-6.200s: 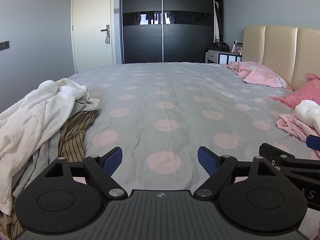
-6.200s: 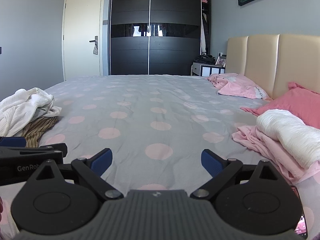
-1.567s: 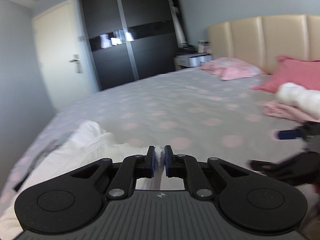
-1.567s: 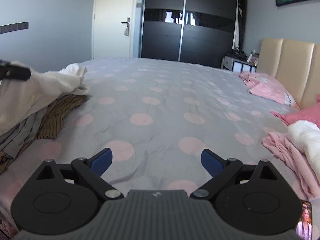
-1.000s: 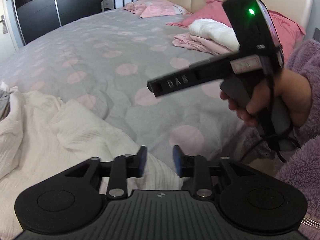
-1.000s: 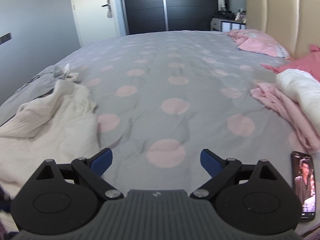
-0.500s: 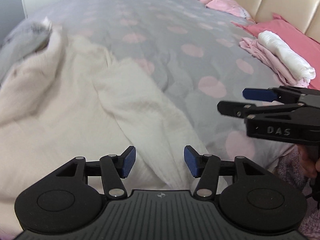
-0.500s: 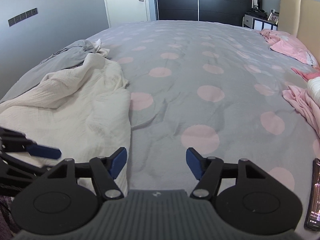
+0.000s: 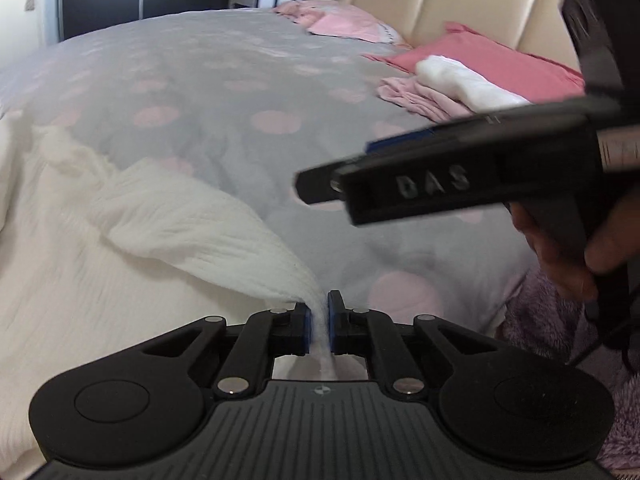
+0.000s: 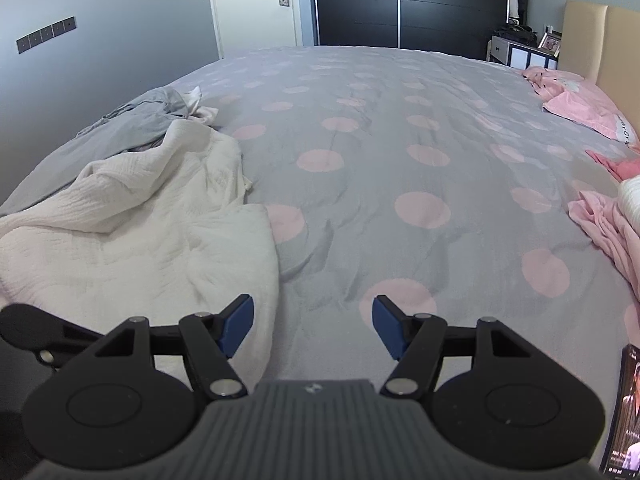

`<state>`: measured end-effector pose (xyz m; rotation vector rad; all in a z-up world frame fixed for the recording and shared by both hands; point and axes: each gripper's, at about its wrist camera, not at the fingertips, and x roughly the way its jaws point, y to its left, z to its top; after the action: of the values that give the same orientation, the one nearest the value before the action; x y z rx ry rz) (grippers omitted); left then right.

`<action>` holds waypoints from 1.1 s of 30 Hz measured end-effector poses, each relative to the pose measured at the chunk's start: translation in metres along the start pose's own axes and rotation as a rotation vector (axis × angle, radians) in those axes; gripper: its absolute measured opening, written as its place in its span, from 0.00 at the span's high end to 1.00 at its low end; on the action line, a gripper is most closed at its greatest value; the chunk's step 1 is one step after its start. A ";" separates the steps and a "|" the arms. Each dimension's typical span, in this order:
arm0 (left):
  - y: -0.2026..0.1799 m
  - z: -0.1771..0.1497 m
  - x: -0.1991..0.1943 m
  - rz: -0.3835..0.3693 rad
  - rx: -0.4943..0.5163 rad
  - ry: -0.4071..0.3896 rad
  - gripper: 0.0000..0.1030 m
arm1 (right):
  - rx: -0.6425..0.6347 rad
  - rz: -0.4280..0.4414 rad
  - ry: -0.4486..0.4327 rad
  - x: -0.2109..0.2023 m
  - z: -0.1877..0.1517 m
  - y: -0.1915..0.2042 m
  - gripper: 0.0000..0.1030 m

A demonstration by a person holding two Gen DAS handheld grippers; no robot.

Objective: Fold clothes

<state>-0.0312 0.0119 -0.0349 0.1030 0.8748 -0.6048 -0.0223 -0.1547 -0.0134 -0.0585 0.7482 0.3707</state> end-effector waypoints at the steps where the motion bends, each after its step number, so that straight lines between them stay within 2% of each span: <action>1: -0.002 -0.001 0.001 -0.001 0.012 0.004 0.94 | -0.005 0.012 0.003 0.001 0.002 0.001 0.35; 2: -0.003 -0.001 0.002 -0.001 0.023 0.007 0.93 | -0.012 0.028 0.006 0.002 0.003 0.002 0.37; 4: -0.003 -0.002 0.003 -0.002 0.023 0.019 0.87 | -0.037 0.072 0.018 0.005 0.004 0.008 0.50; 6: -0.001 -0.003 0.001 -0.013 0.014 0.039 0.60 | -0.071 0.113 0.034 0.010 0.004 0.017 0.58; 8: 0.004 -0.007 -0.003 -0.016 0.001 0.072 0.51 | -0.106 0.144 0.040 0.013 0.004 0.025 0.62; 13: 0.023 -0.007 -0.019 0.056 -0.010 0.153 0.51 | -0.192 0.222 0.057 0.023 0.004 0.048 0.67; 20: 0.077 -0.010 -0.033 0.157 -0.161 0.182 0.47 | -0.239 0.238 0.166 0.063 -0.007 0.064 0.64; 21: 0.082 -0.010 -0.034 0.169 -0.182 0.178 0.47 | -0.260 0.223 0.177 0.067 -0.009 0.066 0.61; 23: 0.088 -0.010 -0.034 0.187 -0.208 0.165 0.47 | -0.305 0.164 0.193 0.073 -0.014 0.069 0.63; 24: 0.089 -0.007 -0.032 0.208 -0.209 0.161 0.47 | -0.320 0.123 0.202 0.075 -0.016 0.067 0.71; 25: 0.091 -0.005 -0.032 0.231 -0.205 0.156 0.47 | -0.319 0.083 0.209 0.078 -0.018 0.063 0.88; 26: 0.094 -0.004 -0.033 0.254 -0.199 0.152 0.47 | -0.291 0.054 0.211 0.078 -0.016 0.056 0.92; 28: 0.097 -0.004 -0.035 0.277 -0.207 0.143 0.47 | -0.215 0.021 0.201 0.075 -0.011 0.038 0.95; 33: 0.103 0.000 -0.042 0.297 -0.229 0.127 0.47 | -0.059 -0.059 0.145 0.057 0.000 -0.004 0.95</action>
<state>0.0041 0.1163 -0.0199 0.0621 1.0232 -0.2203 0.0177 -0.1409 -0.0519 -0.1642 0.8765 0.3345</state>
